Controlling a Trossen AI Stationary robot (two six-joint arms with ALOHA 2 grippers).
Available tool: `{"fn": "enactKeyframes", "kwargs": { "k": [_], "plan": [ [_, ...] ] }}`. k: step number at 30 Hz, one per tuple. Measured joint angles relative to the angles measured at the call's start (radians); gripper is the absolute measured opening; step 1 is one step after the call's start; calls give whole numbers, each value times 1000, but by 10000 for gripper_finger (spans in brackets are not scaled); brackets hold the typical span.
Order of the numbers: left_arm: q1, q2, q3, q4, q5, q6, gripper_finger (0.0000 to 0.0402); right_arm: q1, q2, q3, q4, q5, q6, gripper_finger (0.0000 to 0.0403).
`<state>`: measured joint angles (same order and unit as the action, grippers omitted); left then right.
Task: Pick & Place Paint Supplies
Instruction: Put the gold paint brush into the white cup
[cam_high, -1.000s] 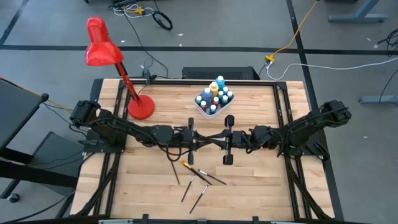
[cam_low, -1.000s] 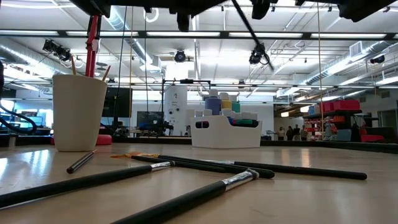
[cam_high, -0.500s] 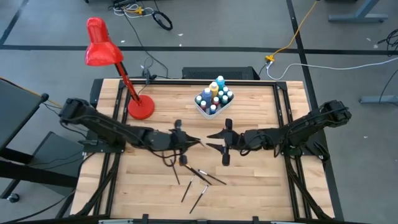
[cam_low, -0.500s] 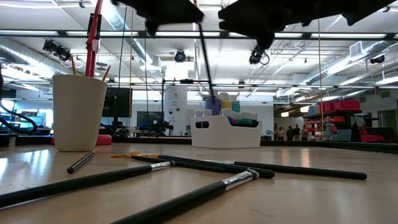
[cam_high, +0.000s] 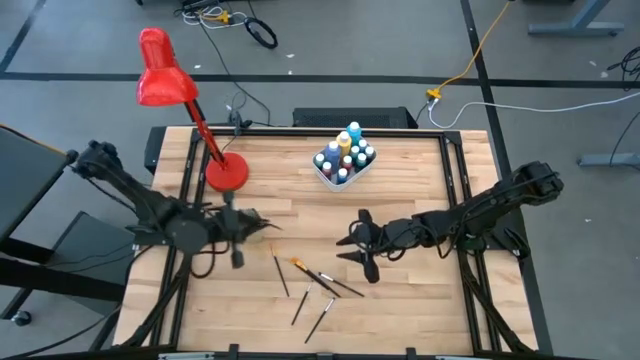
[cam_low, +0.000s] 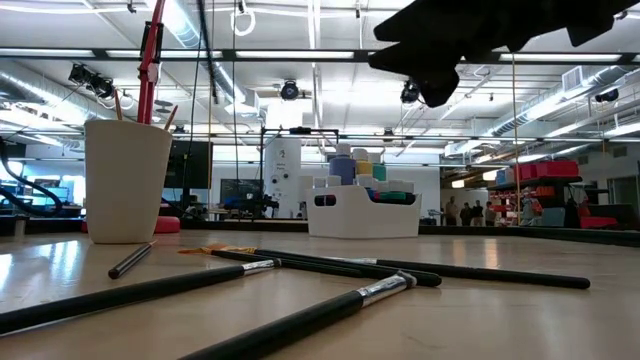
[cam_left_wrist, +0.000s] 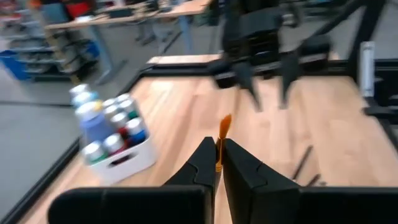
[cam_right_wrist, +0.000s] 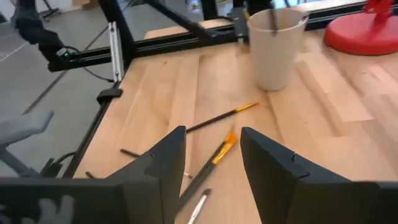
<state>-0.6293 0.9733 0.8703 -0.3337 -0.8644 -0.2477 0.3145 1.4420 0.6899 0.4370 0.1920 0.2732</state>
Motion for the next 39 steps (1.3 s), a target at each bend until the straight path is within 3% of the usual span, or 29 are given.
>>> {"fn": "enactKeyframes", "kwargs": {
  "k": [5,16,23,27,34,39],
  "plan": [
    [-61,-58,0,-141,-60,-114,21,17,41,0,1,0,5,158],
    [-98,-178,0,-226,-42,-109,21,18,71,0,4,0,7,158],
    [-98,-283,0,-492,5,-286,22,18,71,0,16,0,6,158],
    [-98,-286,-21,-611,-11,-441,24,18,72,0,39,1,-2,158],
    [-98,-243,-130,-591,-8,-560,29,18,77,0,43,0,8,158],
    [-98,-197,-139,-583,-10,-603,53,21,113,0,45,-47,6,158]
  ]
}}
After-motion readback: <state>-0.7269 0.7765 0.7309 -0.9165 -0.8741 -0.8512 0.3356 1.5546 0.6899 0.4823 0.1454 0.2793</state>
